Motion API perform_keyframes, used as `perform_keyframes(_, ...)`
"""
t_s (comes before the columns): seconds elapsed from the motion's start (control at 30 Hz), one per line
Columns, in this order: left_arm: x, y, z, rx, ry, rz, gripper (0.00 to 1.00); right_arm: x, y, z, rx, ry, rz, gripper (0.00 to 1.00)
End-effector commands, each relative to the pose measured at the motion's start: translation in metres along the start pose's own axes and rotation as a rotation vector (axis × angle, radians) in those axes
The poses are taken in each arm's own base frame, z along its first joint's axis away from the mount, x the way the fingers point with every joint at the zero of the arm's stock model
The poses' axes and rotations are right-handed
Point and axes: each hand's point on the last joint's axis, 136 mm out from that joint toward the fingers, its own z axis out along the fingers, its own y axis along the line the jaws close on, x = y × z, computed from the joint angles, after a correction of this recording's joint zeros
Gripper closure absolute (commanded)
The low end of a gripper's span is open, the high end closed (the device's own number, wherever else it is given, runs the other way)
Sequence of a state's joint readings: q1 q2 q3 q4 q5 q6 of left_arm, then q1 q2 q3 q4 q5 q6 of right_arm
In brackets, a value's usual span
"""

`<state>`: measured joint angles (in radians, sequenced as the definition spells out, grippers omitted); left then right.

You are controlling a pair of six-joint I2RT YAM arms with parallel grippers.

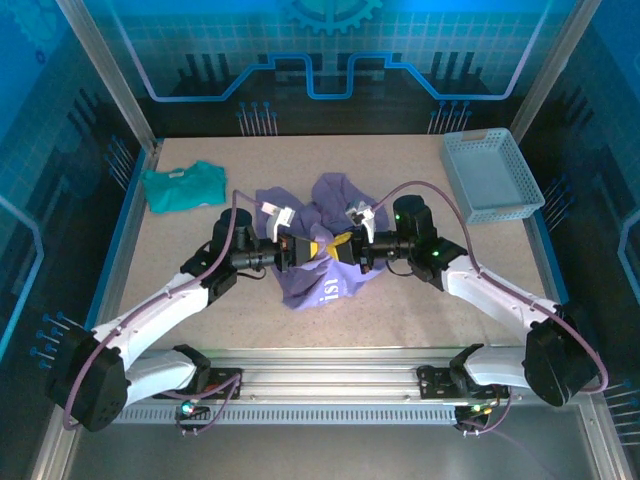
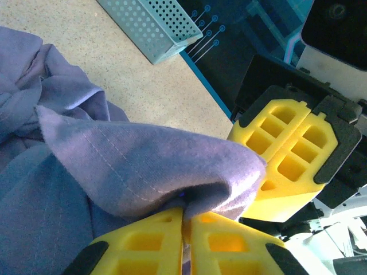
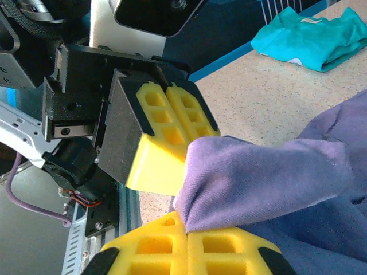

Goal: Fold the inside-out t-shirt

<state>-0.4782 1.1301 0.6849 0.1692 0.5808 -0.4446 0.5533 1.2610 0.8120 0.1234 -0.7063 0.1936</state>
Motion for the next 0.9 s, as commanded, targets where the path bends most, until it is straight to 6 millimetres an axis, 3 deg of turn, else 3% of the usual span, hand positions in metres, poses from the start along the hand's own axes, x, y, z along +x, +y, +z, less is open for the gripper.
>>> perform_keyframes(0.0,-0.015,-0.018,-0.007,0.031,-0.035,0.047,0.94,-0.016,-0.002,-0.008,0.038,-0.023,-0.038,1.0)
perform_keyframes(0.2,-0.015,-0.026,-0.013,0.015,-0.031,0.052,1.0,-0.012,-0.014,-0.005,0.116,0.008,-0.016,1.0)
perform_keyframes(0.23,-0.014,-0.028,-0.013,0.015,-0.03,0.055,1.0,-0.023,-0.014,-0.006,0.143,0.002,-0.039,1.0)
perform_keyframes(0.33,-0.012,-0.037,-0.013,0.014,-0.02,0.061,1.0,-0.024,-0.024,-0.001,0.266,0.042,-0.037,0.98)
perform_keyframes(0.57,-0.023,-0.03,-0.016,-0.09,-0.082,-0.02,1.0,-0.019,-0.06,-0.008,0.59,0.144,0.028,0.81)
perform_keyframes(0.77,-0.037,-0.014,-0.02,-0.182,-0.164,-0.099,1.0,-0.02,-0.056,-0.026,0.681,0.171,-0.024,0.69)
perform_keyframes(0.87,-0.045,-0.016,-0.021,-0.179,-0.198,-0.118,1.0,-0.016,-0.031,-0.018,0.559,0.142,-0.091,0.62)
